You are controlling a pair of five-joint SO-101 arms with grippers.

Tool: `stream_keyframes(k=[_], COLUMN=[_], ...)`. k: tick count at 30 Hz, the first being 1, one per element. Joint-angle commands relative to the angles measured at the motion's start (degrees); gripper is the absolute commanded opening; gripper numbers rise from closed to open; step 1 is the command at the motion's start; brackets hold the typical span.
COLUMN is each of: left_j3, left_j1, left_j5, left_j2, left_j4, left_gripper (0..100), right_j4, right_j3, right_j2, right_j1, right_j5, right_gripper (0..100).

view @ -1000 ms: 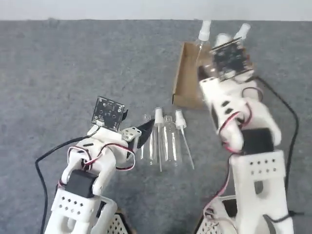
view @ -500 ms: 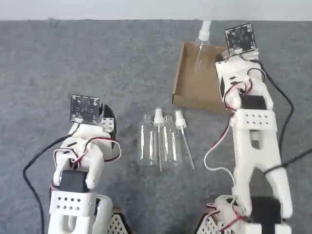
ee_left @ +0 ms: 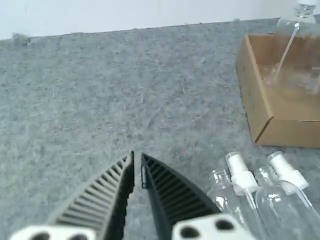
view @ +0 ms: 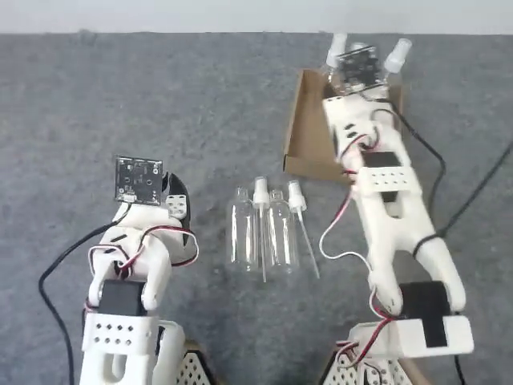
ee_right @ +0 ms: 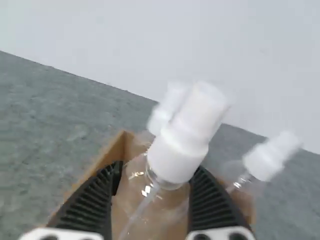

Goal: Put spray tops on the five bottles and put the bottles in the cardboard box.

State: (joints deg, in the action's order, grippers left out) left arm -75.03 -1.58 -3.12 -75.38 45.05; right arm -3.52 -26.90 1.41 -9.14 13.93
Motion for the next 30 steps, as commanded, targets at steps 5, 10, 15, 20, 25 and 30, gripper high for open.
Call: stream_keyframes(k=[5,10,15,20,25,30], left_j3=[0.66,0.57,0.57,0.57,0.48,0.48], left_j1=[-0.26,-0.26,-0.26,-0.26,-0.26,-0.26], left_j5=[0.35,0.35,0.35,0.35,0.35,0.35], left_j2=[-1.05,-1.05,-1.05,-1.05,-1.05,-1.05], left_j4=[-1.76,-1.67,-1.58,-1.58,-1.49,-1.49], left_gripper=[1,1,1,1,1,1], right_j4=[1.80,2.59,4.09,6.20,6.37,6.20], right_j3=[11.25,11.87,11.87,11.96,11.96,11.87], right_j2=[-6.46,-9.54,-11.47,-13.41,-14.55,-14.64], right_j1=[-1.71,-1.63,-1.98,-2.15,-2.24,-2.15], right_j5=[-0.79,-0.97,-0.97,-3.43,-4.04,-4.04], right_gripper=[0.6,0.6,0.6,0.6,0.6,0.6])
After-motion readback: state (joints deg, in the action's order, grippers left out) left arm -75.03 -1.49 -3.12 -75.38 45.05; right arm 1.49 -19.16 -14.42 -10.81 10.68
